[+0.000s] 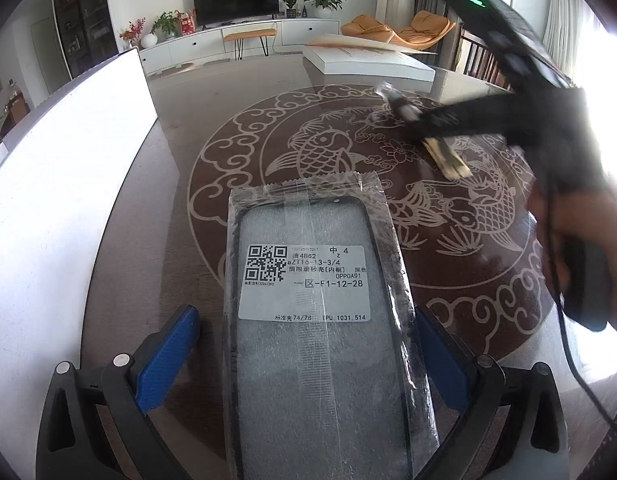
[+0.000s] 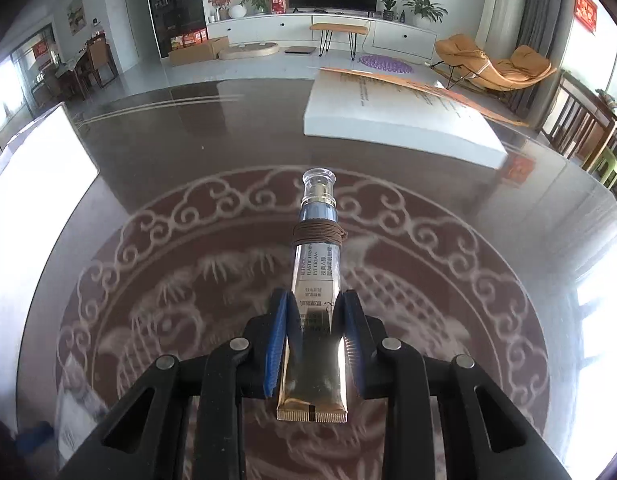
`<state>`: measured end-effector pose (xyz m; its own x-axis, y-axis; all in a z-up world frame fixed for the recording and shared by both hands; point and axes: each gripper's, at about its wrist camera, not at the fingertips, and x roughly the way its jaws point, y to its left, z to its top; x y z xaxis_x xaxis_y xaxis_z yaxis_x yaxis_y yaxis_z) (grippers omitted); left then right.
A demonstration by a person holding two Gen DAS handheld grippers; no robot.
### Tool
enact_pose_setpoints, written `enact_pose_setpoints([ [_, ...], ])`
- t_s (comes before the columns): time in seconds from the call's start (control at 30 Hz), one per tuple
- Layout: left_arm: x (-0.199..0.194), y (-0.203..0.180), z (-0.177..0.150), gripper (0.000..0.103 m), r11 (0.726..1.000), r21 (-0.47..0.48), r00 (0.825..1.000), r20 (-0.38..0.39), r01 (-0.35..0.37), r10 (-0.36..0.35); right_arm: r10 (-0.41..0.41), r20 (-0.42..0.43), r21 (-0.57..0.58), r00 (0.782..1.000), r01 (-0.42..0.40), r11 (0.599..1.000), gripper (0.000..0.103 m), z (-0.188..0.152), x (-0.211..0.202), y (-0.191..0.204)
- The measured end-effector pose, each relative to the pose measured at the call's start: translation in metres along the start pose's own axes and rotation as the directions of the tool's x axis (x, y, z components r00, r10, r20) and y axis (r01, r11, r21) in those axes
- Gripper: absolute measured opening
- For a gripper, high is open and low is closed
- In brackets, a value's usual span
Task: Organize objects
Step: 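Close the right tool on the gold-and-silver tube and lift it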
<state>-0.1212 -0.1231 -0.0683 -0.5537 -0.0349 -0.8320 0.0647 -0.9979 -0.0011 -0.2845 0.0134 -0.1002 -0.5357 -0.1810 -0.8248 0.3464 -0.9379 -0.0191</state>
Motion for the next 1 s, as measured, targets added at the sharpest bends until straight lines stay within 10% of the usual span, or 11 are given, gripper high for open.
enact_pose_setpoints([
  [0.33,0.001,0.000,0.000,0.103,1.000,0.000,1.000,0.000,-0.001,0.001,-0.141,0.066,0.117,0.988,0.132,0.984,0.029,-0.177,-0.119,-0.050],
  [0.53,0.000,0.000,0.000,0.103,1.000,0.002,1.000,0.000,-0.003,0.003,-0.127,0.068,0.172,0.990,0.114,0.978,0.034,-0.193,-0.135,-0.064],
  [0.67,0.000,0.001,0.000,0.103,1.000,0.002,1.000,0.000,-0.003,0.003,-0.128,0.051,0.197,0.990,0.116,0.973,0.067,-0.192,-0.133,-0.067],
  [1.0,0.001,0.001,0.000,0.103,1.000,0.005,1.000,0.002,0.001,-0.001,-0.114,0.056,0.207,0.992,0.100,0.973,0.072,-0.182,-0.126,-0.065],
])
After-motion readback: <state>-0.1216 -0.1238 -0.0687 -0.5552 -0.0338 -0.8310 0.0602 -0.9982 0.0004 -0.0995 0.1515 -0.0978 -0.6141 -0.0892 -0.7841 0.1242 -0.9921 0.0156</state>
